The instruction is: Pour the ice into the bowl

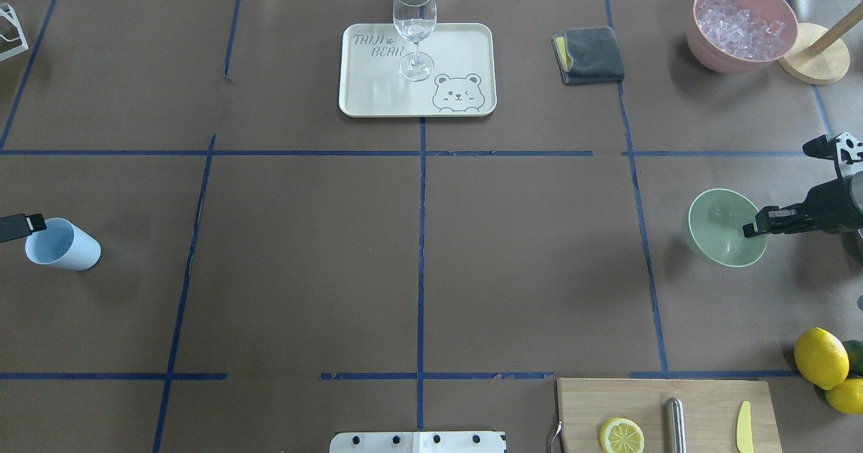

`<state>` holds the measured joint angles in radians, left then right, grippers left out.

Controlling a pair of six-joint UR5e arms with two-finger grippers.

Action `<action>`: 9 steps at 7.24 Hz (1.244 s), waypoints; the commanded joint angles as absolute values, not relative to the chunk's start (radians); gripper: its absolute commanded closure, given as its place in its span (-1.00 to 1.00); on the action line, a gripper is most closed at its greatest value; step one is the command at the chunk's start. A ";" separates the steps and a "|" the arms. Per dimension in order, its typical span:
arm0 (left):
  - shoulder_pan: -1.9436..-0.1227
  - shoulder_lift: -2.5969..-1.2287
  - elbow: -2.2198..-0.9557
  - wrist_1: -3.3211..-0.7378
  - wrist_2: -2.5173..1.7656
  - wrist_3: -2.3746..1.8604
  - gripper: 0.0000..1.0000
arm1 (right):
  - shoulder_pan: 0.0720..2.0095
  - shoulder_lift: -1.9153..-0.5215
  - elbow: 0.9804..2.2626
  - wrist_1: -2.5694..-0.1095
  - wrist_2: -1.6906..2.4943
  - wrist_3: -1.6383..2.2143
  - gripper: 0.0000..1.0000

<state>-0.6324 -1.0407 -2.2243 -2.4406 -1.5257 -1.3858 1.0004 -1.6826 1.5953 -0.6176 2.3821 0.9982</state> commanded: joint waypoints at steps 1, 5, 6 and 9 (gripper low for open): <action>-0.496 -1.011 -2.226 -2.441 -1.389 -1.477 -1.00 | 1.002 -1.626 1.693 -0.632 2.419 1.177 1.00; -0.093 -0.943 -2.215 -2.312 -0.960 -1.780 -0.98 | 0.962 -1.363 1.698 -0.764 2.416 1.428 1.00; -0.051 -0.943 -2.185 -2.312 -0.887 -1.813 -0.98 | 0.906 -1.326 1.697 -0.776 2.354 1.465 1.00; 0.003 -0.945 -2.071 -2.321 -0.741 -1.897 -0.98 | 0.743 -1.206 1.698 -0.840 2.191 1.595 1.00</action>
